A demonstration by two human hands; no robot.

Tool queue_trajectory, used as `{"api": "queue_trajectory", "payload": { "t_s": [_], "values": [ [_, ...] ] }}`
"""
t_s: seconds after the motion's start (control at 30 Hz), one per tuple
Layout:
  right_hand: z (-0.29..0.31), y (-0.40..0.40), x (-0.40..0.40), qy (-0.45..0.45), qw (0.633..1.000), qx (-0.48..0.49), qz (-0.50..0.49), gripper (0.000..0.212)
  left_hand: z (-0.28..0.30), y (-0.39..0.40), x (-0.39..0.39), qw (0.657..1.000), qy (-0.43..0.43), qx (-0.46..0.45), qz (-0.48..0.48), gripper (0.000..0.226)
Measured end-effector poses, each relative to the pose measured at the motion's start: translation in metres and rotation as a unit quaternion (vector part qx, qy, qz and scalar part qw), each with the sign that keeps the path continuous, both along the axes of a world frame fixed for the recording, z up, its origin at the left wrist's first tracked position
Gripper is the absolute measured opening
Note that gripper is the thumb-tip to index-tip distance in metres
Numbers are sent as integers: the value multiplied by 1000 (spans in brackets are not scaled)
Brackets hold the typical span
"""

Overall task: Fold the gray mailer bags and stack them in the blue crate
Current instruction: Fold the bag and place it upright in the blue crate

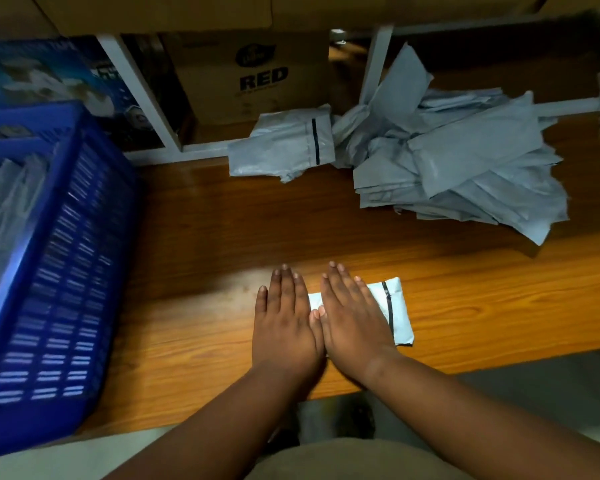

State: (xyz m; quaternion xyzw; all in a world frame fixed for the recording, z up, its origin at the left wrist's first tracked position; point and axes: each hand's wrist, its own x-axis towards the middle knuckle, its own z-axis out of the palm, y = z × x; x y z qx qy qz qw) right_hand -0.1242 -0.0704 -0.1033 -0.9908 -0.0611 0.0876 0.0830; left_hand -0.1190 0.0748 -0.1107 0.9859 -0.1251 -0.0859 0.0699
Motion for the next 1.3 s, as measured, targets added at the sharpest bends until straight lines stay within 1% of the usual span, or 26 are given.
{"api": "queue_trajectory", "payload": {
  "t_s": [0.13, 0.2, 0.3, 0.4, 0.53, 0.7, 0.83, 0.9, 1.07, 1.3],
  "values": [
    [5, -2, -1, -3, 1000, 23, -1, 70, 8, -1, 1, 1000, 7, 3, 1, 73],
    [7, -5, -5, -16, 999, 37, -1, 66, 12, -1, 2, 1000, -13, -2, -1, 75],
    [17, -15, -10, -36, 998, 50, 0, 67, 19, -10, 3, 998, -62, -29, -12, 74],
    [24, -29, -11, -54, 998, 38, -12, 65, 25, -27, 8, 996, -78, -34, -37, 71],
    [20, -39, -12, -31, 999, 38, -17, 63, 16, -40, 19, 997, -46, -13, -68, 70],
    [-1, -38, -7, -24, 997, 72, -27, 64, 0, -41, 15, 998, -35, -17, -44, 70],
    [-2, -42, -10, -28, 998, 57, -18, 69, 6, -45, 13, 998, -18, 47, -22, 68],
    [-1, -44, -9, -29, 999, 42, -13, 69, 7, -47, 14, 998, -7, 59, -19, 68],
    [-4, -44, -5, -14, 999, 27, -16, 67, 5, -47, 16, 998, -4, 57, -19, 70],
    [-2, -43, -4, -10, 999, 33, -13, 68, 2, -45, 17, 999, -12, 44, -23, 69]
  ]
}}
